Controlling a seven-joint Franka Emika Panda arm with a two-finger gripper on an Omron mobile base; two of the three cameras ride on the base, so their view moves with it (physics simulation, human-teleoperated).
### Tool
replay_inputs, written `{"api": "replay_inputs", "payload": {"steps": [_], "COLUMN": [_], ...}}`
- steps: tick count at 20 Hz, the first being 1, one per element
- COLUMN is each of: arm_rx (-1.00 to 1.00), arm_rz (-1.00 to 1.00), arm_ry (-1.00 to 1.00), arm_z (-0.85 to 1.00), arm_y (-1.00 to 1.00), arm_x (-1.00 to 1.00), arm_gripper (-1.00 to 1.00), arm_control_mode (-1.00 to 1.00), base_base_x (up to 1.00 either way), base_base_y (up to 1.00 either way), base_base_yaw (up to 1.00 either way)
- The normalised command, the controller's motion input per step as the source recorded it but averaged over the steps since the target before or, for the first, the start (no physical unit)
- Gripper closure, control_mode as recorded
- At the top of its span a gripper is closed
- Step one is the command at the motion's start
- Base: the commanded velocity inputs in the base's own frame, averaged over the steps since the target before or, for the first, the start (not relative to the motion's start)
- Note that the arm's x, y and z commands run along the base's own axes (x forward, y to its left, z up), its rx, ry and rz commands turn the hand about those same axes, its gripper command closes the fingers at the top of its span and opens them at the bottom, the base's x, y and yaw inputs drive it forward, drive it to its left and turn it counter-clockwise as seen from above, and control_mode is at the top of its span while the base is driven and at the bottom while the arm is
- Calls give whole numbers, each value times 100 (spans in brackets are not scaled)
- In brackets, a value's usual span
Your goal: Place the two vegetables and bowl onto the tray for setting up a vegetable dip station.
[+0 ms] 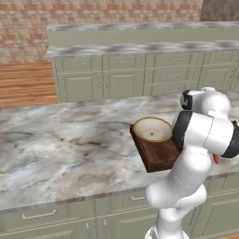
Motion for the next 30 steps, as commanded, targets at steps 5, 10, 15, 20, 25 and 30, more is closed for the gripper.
{"api": "replay_inputs", "payload": {"steps": [5,10,15,20,25,30], "arm_rx": [0,-5,-13,-23,-31,-27], "arm_rz": [-26,-31,-27,-25,-21,-19], "arm_ry": [1,0,-5,-9,-10,-11], "arm_z": [6,0,0,-2,-9,-14], "arm_y": [18,29,29,28,22,20], "arm_x": [7,0,0,0,2,1], "arm_gripper": [100,100,100,100,100,100], "arm_control_mode": [-100,-100,-100,-100,-100,-100], "base_base_x": [0,0,0,0,0,0], "base_base_y": [0,0,0,0,0,0], "base_base_yaw": [0,0,0,0,0,0]}}
